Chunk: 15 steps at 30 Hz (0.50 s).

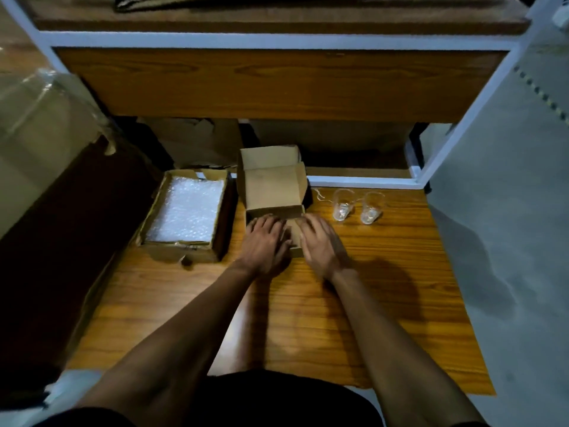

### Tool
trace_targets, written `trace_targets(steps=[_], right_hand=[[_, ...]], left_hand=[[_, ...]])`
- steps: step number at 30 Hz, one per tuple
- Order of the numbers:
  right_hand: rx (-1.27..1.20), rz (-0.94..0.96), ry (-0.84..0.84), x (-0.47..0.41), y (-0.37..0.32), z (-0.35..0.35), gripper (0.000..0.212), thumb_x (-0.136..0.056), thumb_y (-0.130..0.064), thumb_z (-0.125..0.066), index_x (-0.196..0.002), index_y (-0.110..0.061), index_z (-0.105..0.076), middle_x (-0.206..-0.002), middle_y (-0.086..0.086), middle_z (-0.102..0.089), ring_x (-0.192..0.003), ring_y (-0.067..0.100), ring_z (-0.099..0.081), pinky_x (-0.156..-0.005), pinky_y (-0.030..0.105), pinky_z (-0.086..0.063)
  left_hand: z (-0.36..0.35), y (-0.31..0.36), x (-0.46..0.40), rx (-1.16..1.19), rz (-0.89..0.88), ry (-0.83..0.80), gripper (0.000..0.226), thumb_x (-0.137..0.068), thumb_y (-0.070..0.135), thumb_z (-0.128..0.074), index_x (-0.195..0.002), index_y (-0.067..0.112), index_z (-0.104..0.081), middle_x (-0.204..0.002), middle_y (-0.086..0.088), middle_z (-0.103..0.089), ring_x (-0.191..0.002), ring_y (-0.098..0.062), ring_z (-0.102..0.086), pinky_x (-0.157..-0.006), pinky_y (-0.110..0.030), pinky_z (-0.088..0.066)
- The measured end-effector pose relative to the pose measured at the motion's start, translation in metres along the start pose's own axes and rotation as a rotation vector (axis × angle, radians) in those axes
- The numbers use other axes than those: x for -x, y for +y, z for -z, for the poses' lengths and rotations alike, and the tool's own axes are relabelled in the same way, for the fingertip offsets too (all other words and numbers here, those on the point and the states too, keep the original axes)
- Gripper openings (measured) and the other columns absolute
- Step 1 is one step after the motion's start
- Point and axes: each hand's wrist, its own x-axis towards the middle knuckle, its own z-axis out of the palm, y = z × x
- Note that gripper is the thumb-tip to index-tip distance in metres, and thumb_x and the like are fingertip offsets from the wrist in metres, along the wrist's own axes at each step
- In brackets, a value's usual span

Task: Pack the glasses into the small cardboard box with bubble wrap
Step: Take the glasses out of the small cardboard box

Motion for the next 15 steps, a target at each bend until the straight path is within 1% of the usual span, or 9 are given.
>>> trace_targets(steps=[2, 4, 6, 8, 9, 11, 13, 15], right_hand=[[-0.013, -0.061, -0.144, 0.005, -0.012, -0.017, 0.056, -0.108, -0.039, -0.042, -0.159, -0.017, -0.038, -0.167, 0.011, -0.032, -0.155, 0.031, -0.027, -0.125, 0.048, -0.031], [-0.070, -0.134, -0.217, 0.008, -0.016, -0.027, 0.061, -0.109, -0.046, -0.039, -0.163, -0.017, -0.033, -0.173, 0.010, -0.018, -0.160, 0.030, -0.013, -0.131, 0.045, -0.018], [-0.117, -0.182, -0.264, 0.010, -0.019, -0.032, 0.066, -0.110, -0.049, -0.040, -0.166, -0.018, -0.026, -0.176, 0.006, -0.005, -0.162, 0.027, -0.003, -0.132, 0.041, -0.011], [-0.143, -0.222, -0.287, 0.012, -0.020, -0.035, 0.067, -0.110, -0.046, -0.041, -0.167, -0.017, -0.019, -0.176, 0.002, 0.005, -0.162, 0.024, 0.004, -0.132, 0.040, -0.008], [-0.156, -0.238, -0.282, 0.015, -0.021, -0.038, 0.066, -0.111, -0.042, -0.042, -0.167, -0.015, -0.018, -0.175, 0.000, 0.009, -0.161, 0.024, 0.005, -0.132, 0.041, -0.008], [-0.191, -0.259, -0.254, 0.021, -0.023, -0.042, 0.065, -0.111, -0.033, -0.046, -0.166, -0.013, -0.018, -0.171, -0.003, 0.014, -0.161, 0.025, 0.005, -0.132, 0.044, -0.011], [-0.201, -0.248, -0.215, 0.027, -0.022, -0.047, 0.064, -0.111, -0.027, -0.048, -0.166, -0.010, -0.020, -0.171, 0.001, 0.011, -0.161, 0.029, 0.001, -0.132, 0.046, -0.013], [-0.203, -0.254, -0.194, 0.031, -0.024, -0.049, 0.063, -0.110, -0.024, -0.050, -0.165, -0.008, -0.022, -0.174, 0.006, 0.005, -0.161, 0.031, -0.002, -0.131, 0.047, -0.015]], left_hand=[[-0.005, -0.012, 0.019, 0.018, 0.074, 0.013, 0.078, -0.101, 0.066, -0.025, -0.157, 0.014, -0.041, -0.166, -0.011, -0.036, -0.157, -0.032, -0.023, -0.125, -0.053, -0.025], [-0.008, -0.018, 0.030, 0.015, 0.131, -0.030, 0.087, -0.099, 0.073, -0.024, -0.162, 0.015, -0.033, -0.173, -0.014, -0.019, -0.161, -0.035, -0.008, -0.127, -0.055, -0.019], [-0.010, -0.019, 0.035, 0.010, 0.168, -0.087, 0.086, -0.102, 0.071, -0.029, -0.166, 0.013, -0.023, -0.174, -0.021, -0.002, -0.161, -0.040, 0.004, -0.130, -0.054, -0.011], [-0.013, -0.019, 0.036, 0.051, 0.207, -0.146, 0.082, -0.106, 0.063, -0.036, -0.167, 0.013, -0.014, -0.172, -0.024, 0.012, -0.160, -0.041, 0.011, -0.131, -0.050, -0.004], [-0.015, -0.020, 0.036, 0.083, 0.216, -0.159, 0.081, -0.107, 0.059, -0.039, -0.167, 0.012, -0.013, -0.172, -0.023, 0.014, -0.160, -0.041, 0.011, -0.131, -0.048, -0.004], [-0.019, -0.024, 0.036, 0.127, 0.205, -0.168, 0.079, -0.108, 0.052, -0.044, -0.167, 0.011, -0.013, -0.173, -0.021, 0.012, -0.160, -0.040, 0.008, -0.131, -0.048, -0.008], [-0.023, -0.029, 0.036, 0.154, 0.174, -0.165, 0.076, -0.108, 0.043, -0.049, -0.166, 0.007, -0.017, -0.174, -0.021, 0.006, -0.161, -0.040, 0.000, -0.131, -0.050, -0.015], [-0.026, -0.034, 0.039, 0.160, 0.148, -0.157, 0.071, -0.108, 0.035, -0.051, -0.164, 0.003, -0.021, -0.174, -0.022, -0.003, -0.161, -0.039, -0.008, -0.129, -0.048, -0.022]])
